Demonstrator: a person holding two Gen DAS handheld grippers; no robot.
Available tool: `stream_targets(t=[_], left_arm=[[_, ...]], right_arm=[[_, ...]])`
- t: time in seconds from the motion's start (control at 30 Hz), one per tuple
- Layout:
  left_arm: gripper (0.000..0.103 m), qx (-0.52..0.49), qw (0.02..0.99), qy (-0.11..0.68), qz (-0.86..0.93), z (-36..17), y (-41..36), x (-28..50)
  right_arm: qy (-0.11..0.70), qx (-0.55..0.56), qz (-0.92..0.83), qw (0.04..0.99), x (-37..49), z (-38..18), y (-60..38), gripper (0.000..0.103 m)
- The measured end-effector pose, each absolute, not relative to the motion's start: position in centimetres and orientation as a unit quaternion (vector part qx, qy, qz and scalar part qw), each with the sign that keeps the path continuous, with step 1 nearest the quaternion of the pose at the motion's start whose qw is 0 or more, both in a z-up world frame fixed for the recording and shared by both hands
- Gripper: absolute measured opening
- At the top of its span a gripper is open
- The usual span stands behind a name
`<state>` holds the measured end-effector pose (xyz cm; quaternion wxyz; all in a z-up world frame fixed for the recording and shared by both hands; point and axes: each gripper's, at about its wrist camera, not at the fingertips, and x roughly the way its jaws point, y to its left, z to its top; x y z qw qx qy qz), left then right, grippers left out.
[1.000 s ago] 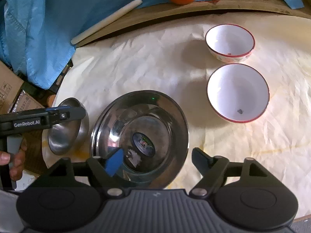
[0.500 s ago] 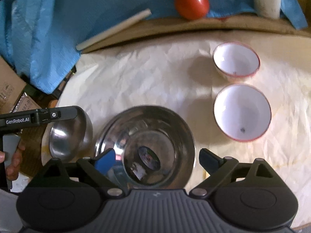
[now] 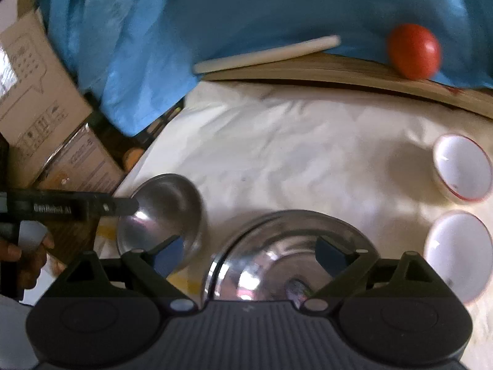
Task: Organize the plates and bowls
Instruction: 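Move both grippers to the rim of the large deep steel bowl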
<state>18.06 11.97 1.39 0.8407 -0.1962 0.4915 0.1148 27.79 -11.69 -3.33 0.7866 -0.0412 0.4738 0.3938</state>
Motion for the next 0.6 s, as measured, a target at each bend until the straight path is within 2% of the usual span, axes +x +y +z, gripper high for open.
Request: stream_targets(t=[0.2, 0.47, 0.6], left_arm=[[0.089, -0.179, 0.839, 0.505, 0.091, 0.8, 11.6, 17.8], [0.072, -0.151, 0.836, 0.525, 0.047, 0.1, 11.3, 18.2], [0.065, -0.128, 0.834, 0.535, 0.034, -0.1, 11.3, 18.5]], right_arm=[[0.473, -0.064, 0.407, 0.779, 27.6, -3.6, -9.0, 0.089], [0.489, -0.06, 0.405, 0.77, 27.6, -4.4, -7.3, 0.079], [0.498, -0.059, 0.404, 0.765, 27.6, -4.9, -6.2, 0.07]])
